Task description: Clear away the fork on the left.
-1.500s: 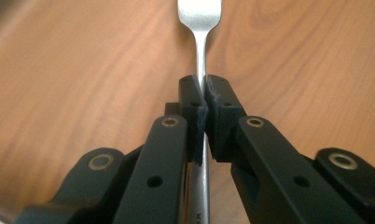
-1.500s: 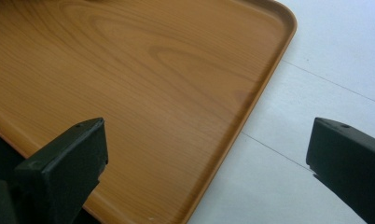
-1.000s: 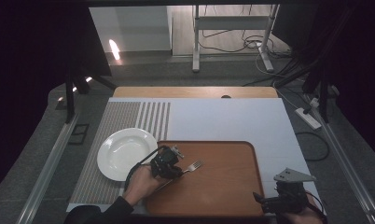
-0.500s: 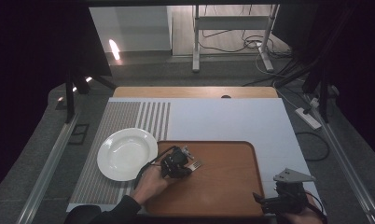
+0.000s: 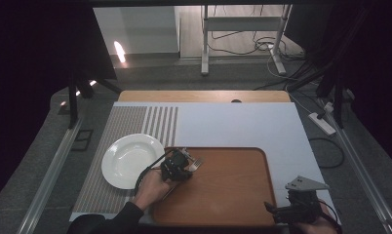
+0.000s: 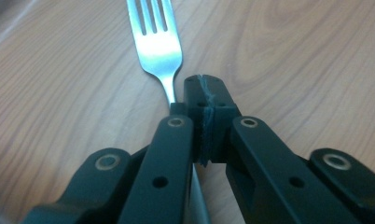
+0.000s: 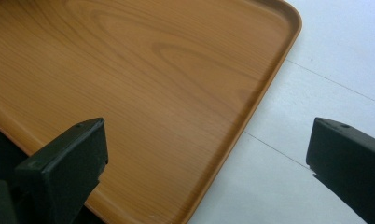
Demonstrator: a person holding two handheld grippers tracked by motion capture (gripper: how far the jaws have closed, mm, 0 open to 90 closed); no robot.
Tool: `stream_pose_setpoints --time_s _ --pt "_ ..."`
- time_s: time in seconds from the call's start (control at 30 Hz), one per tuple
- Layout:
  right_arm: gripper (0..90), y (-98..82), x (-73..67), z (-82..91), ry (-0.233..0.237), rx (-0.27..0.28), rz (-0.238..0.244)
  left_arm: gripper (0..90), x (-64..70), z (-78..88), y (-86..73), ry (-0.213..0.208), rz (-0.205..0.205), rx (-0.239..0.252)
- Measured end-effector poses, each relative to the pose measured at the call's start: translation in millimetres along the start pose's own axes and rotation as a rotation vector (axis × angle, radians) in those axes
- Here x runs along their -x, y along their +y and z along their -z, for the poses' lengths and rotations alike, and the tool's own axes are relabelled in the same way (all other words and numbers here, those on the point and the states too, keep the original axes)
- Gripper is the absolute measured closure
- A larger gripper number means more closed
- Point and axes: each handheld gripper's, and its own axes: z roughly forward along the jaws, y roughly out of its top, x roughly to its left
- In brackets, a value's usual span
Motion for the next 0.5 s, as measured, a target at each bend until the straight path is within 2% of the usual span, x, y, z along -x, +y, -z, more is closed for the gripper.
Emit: stream_pose_setpoints --time_s 0.4,0.5 --pt "0.0 0.1 -0.3 -0.4 0.000 -0.002 0.003 89.1 -15.8 6.8 -10.1 0.016 0.031 -0.014" --pt "0.0 0.1 -0.3 -0.6 0.000 -0.003 0.004 89.1 -20.5 8.2 -13.5 0.015 0.056 -0.006"
